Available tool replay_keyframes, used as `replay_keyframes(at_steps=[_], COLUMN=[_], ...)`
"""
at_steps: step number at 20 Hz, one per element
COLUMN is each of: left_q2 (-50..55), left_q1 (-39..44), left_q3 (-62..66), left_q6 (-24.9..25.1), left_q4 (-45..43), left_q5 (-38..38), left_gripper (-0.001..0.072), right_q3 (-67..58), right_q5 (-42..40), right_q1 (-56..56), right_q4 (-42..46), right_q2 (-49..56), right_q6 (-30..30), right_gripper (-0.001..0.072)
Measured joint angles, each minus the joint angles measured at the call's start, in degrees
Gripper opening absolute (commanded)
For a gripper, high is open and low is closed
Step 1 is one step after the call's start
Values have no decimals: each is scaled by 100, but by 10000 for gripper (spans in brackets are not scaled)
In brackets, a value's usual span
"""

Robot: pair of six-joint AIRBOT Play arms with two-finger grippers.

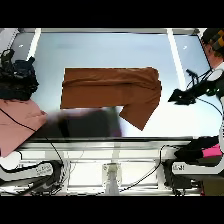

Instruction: Fold the clothes and pants, and hang the long-sleeved shirts on hangers.

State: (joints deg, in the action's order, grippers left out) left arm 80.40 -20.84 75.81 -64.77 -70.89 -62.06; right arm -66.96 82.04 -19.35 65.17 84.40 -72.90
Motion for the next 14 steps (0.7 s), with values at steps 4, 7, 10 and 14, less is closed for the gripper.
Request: replay_keyframes(at_steps=[4, 7, 10, 14], left_q2=[-13, -13, -13, -13], left_q1=[-39, -50, -50, -50], left_q3=[0, 0, 0, 0], left_q6=[46, 55, 68, 68], left_q4=[273, 352, 382, 407], left_q5=[-116, -160, -179, -184], left_gripper=[364, 364, 364, 364], right_q3=[1027, 1602, 2070, 2551], right_q5=[-319, -852, -1351, -2127], right_q1=[234, 538, 863, 1213], right_q4=[-568, -811, -1084, -1504], right_q2=[-17, -26, -96, -289], right_q6=[203, 267, 295, 310], right_gripper=[438, 437, 434, 373])
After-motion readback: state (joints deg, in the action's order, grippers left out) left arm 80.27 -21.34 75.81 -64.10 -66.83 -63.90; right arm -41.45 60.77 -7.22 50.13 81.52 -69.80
